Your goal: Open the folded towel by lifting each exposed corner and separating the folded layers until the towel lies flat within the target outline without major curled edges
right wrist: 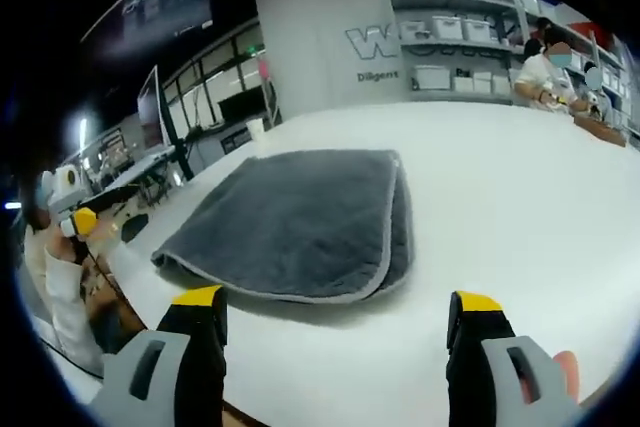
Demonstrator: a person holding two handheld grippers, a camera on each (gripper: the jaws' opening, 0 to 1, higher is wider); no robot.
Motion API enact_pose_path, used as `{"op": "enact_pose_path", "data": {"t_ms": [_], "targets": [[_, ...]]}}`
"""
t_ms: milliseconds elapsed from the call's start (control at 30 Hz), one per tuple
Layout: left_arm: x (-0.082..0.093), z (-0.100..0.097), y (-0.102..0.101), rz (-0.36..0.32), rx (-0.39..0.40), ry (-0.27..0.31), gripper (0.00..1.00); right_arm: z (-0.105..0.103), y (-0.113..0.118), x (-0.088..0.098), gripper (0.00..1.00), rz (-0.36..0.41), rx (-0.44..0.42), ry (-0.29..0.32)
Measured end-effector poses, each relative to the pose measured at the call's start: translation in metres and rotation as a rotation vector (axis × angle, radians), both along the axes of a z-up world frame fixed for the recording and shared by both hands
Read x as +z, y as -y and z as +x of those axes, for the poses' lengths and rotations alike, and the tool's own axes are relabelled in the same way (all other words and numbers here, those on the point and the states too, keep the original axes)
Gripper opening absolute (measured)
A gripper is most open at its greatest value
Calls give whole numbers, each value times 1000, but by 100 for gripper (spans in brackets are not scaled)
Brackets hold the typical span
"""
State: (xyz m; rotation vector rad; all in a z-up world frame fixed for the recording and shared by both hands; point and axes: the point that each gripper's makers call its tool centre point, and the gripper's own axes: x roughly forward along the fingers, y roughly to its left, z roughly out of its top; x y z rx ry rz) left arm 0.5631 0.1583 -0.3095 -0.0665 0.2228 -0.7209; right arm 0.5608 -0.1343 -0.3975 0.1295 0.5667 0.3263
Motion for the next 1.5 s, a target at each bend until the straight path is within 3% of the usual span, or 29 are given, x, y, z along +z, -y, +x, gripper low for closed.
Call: {"op": "enact_pose_path", "data": {"t_ms": [500,800,1067,1167,1500], "targets": [[-1,-6,1,3,-14,-7,98,13,-12,-17,90,48,-16,-46],[-3,-9,3,4,-26,-14,98,21,-9,-16,82,50,-41,-32],[-1,-9,-1,-4,-19,-12,98,37,12,-22,54,-8,-119,2],[0,-9,-2,-7,-16,-9,98,41,12,-23,38,3,-114,16],[0,-10,2,-8,-30,-12,98,53,25,-26,10,-53,-115,38]]}}
